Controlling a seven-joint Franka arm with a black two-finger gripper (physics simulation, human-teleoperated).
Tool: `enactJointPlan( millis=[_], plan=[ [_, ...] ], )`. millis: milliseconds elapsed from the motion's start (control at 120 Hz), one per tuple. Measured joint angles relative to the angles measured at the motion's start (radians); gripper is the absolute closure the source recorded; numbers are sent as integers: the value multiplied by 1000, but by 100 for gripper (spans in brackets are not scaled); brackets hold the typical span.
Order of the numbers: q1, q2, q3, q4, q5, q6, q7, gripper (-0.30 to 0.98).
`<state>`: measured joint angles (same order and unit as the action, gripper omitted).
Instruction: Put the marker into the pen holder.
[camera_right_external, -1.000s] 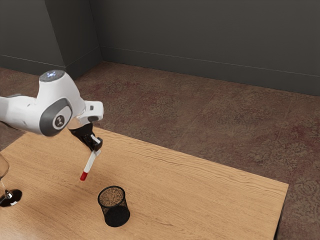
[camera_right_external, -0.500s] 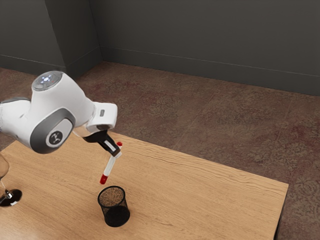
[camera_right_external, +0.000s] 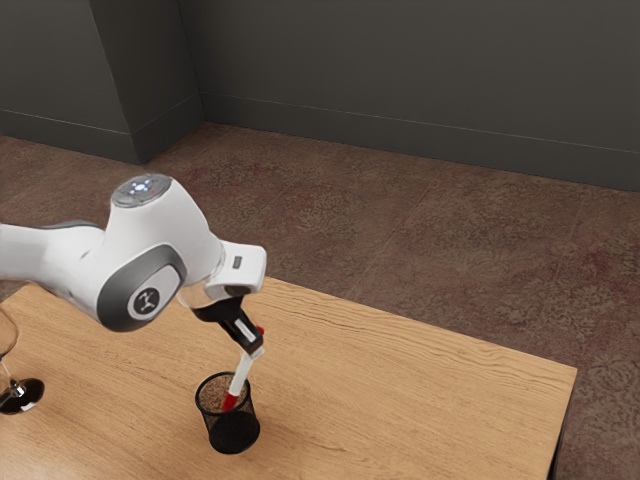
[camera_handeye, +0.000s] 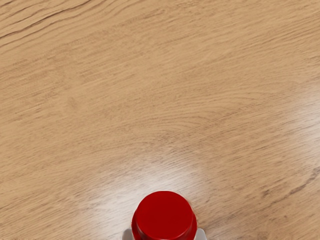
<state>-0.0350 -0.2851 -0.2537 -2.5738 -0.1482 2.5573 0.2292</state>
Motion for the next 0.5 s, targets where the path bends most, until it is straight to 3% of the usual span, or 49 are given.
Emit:
enactJointPlan(
  millis=[158,300,350,500],
  plan=[
    [0,3,-1,0,-11,-3,8,36],
    [0,18,3,23,-13,-6,15,18],
    [-1,80,31,155,-10,-71,14,15],
    [-1,319,239,818,56,-462,-16,7]
  ],
)
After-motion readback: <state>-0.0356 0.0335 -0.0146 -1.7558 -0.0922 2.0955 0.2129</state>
